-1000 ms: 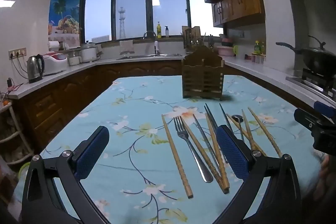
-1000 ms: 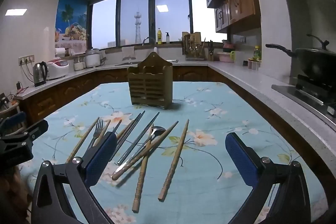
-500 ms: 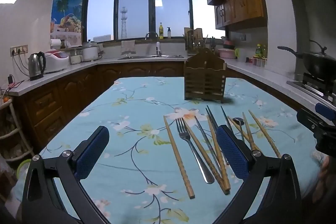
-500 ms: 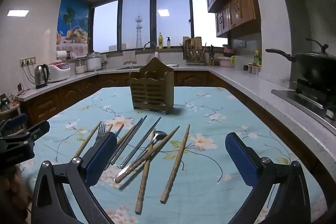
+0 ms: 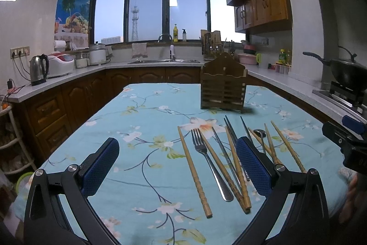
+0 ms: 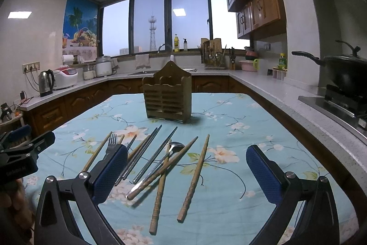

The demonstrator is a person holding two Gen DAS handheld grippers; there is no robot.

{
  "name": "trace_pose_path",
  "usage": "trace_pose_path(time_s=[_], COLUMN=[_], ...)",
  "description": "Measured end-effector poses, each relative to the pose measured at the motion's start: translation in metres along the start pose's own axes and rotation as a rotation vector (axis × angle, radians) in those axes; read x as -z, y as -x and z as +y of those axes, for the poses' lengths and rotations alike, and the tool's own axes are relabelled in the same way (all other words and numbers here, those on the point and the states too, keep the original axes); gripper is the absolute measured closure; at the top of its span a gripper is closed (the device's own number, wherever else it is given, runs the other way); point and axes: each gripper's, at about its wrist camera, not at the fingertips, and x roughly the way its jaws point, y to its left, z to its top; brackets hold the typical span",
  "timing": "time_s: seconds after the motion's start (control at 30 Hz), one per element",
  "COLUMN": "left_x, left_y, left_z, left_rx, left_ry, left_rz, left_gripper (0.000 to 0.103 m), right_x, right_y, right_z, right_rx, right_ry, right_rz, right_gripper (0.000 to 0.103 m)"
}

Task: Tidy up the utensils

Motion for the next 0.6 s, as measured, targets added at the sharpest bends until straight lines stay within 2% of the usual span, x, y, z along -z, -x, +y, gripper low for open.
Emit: trace_pose_path(time_s=[0.6], left_x=[-0.0001], left_y=[-0.0044], left_z=[-0.0026], left_rx=[0.008], left_ry=[0.007], left_rz=[0.010], left_gripper=[0.000], right_x=[0.0009], right_y=[-0.0036], right_z=[0.0016], right_rx=[-0.004], right_ry=[-0.005], right_rz=[-0.002], right_gripper=[0.000])
